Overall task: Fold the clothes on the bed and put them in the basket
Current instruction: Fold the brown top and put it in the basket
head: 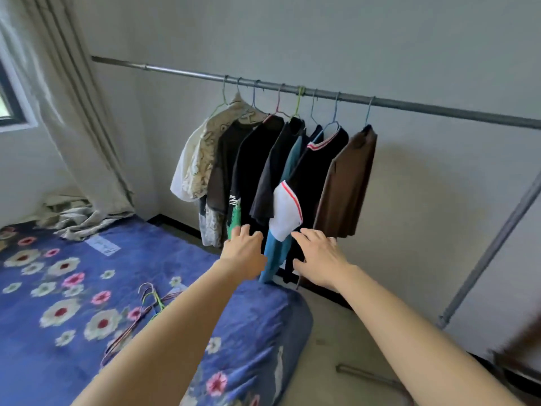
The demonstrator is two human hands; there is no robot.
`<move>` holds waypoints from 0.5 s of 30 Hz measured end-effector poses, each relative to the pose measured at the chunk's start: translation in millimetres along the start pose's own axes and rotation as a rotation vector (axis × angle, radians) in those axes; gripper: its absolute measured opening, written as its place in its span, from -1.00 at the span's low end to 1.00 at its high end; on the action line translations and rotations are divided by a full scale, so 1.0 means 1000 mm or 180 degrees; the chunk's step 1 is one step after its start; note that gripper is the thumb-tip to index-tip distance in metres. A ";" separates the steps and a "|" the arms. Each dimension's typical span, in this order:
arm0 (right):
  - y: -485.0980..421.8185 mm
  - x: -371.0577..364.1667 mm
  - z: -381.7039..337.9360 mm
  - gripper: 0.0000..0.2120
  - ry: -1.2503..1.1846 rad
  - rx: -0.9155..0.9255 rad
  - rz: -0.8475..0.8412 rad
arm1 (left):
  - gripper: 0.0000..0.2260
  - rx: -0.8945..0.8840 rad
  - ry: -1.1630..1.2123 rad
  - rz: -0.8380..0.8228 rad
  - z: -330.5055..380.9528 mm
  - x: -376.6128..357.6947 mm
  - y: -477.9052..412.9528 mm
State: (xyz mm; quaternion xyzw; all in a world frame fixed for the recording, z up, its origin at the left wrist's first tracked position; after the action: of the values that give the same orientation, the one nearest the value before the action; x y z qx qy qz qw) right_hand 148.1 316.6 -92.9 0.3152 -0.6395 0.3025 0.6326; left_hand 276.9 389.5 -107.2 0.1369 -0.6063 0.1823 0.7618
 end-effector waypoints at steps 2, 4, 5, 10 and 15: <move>-0.030 0.013 0.041 -0.38 -0.0007 -0.0161 0.0040 | -0.57 -0.0151 0.0021 0.0021 0.023 0.006 -0.049; -0.056 0.026 0.075 -0.37 -0.0004 -0.0278 0.0073 | -0.57 -0.0268 0.0028 0.0037 0.042 0.016 -0.092; -0.069 0.034 0.093 -0.36 -0.0007 -0.0343 0.0118 | -0.58 -0.0327 0.0014 0.0074 0.053 0.022 -0.114; -0.122 0.074 0.176 -0.38 0.0014 -0.0552 0.0395 | -0.55 -0.0572 0.0170 0.0219 0.106 0.048 -0.200; -0.183 0.125 0.261 -0.37 0.0073 -0.0703 0.0689 | -0.57 -0.0626 0.0564 0.0409 0.158 0.063 -0.285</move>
State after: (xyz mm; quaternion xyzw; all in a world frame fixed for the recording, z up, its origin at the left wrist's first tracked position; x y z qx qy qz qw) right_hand 130.5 -4.4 25.5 0.1695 -0.6918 0.3003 0.6344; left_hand 278.0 73.1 -6.1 0.0057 -0.5592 0.1818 0.8088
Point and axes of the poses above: each hand's wrist, its own y-axis away from the middle knuckle, its own x-axis out of the back of the hand, z = x × y, the point moved 8 cm from there along -y, towards the middle knuckle, and after that the axes turned 2 degrees about -z, right-handed, at the moved point
